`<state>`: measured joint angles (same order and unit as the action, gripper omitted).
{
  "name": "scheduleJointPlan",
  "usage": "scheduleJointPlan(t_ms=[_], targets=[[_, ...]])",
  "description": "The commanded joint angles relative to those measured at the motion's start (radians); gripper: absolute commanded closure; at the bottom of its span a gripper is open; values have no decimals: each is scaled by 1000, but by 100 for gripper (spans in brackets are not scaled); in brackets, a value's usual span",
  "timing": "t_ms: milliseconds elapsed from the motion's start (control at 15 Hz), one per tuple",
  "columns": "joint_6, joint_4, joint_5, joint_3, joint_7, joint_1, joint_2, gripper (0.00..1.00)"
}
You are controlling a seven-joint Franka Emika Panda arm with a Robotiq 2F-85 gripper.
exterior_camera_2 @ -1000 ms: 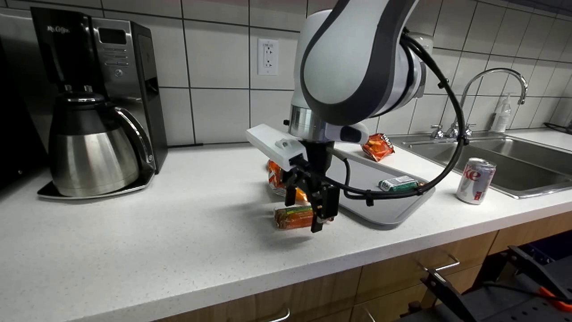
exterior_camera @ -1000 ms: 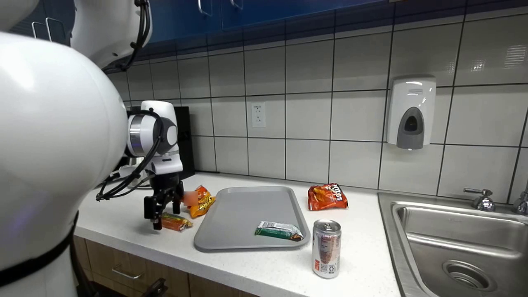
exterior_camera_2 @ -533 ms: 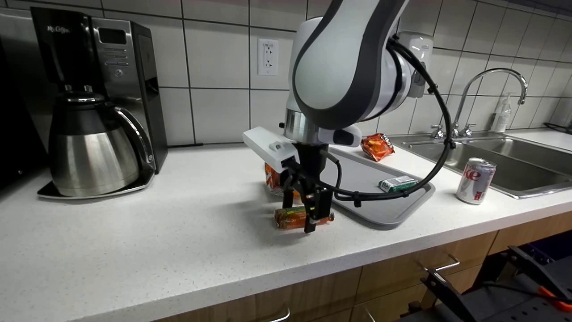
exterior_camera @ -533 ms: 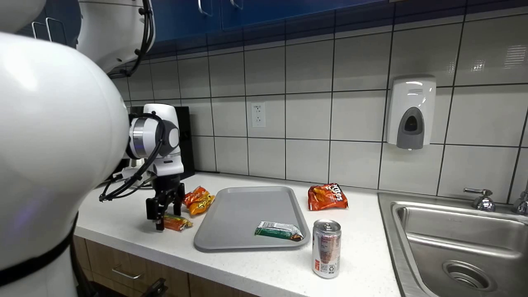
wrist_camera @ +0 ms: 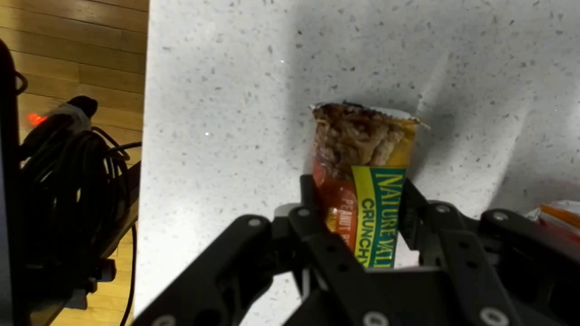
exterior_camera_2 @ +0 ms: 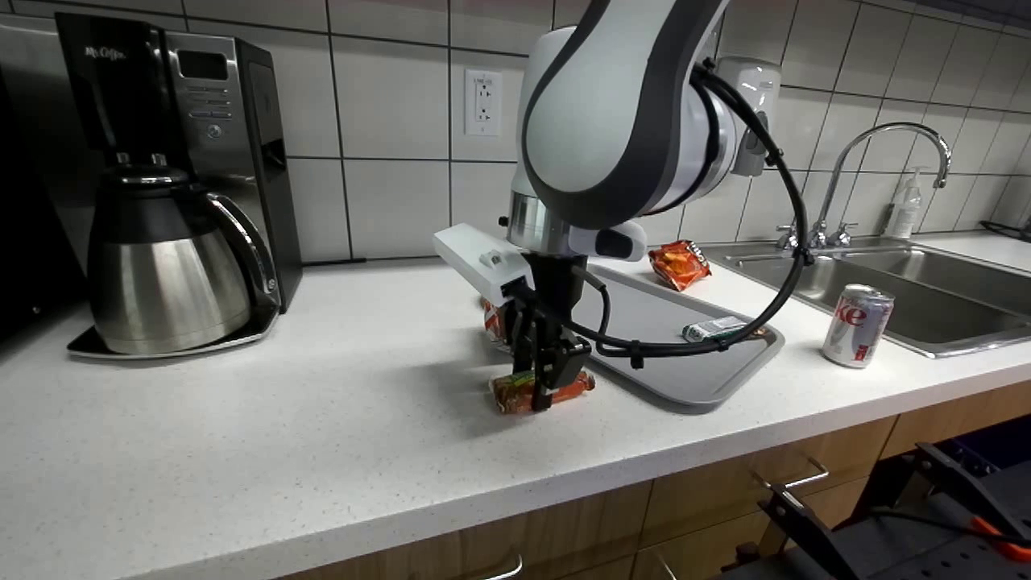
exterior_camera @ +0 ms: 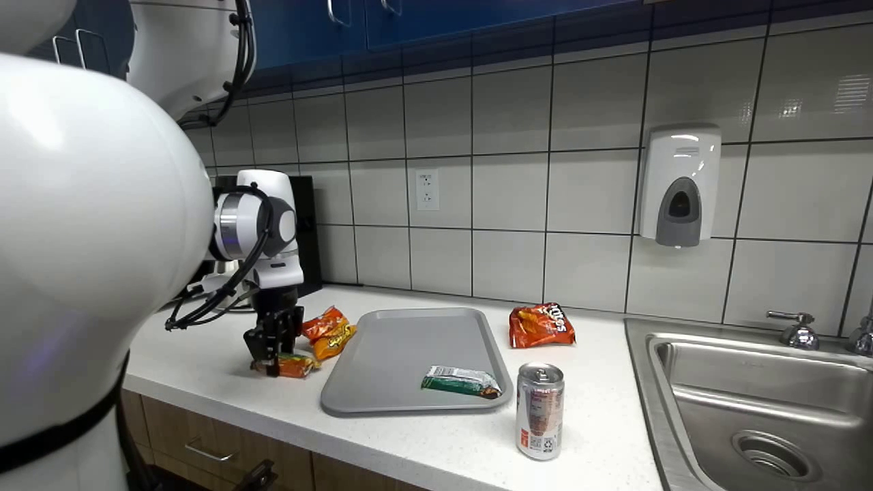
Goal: Pick up the green candy bar and put it on the gray tray, pick up the orange candy bar and put it on the gray tray
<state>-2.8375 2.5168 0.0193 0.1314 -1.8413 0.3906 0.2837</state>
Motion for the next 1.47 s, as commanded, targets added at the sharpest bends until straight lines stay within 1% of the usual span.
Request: scheduleJointPlan(t_ms=[0,400,533,667,1067,1400], targets=[[4,4,-22,3,0,4,-24,82],[38,39,-24,20,60,-19,-115,82],[50,50,-50,37,103,-43,-154,82],[65,58,-83,51,175,-66,-187,82],[74,96,-86,34,380,-121,-261,82],[75,110,-38,-3,498,-179,-280,82]])
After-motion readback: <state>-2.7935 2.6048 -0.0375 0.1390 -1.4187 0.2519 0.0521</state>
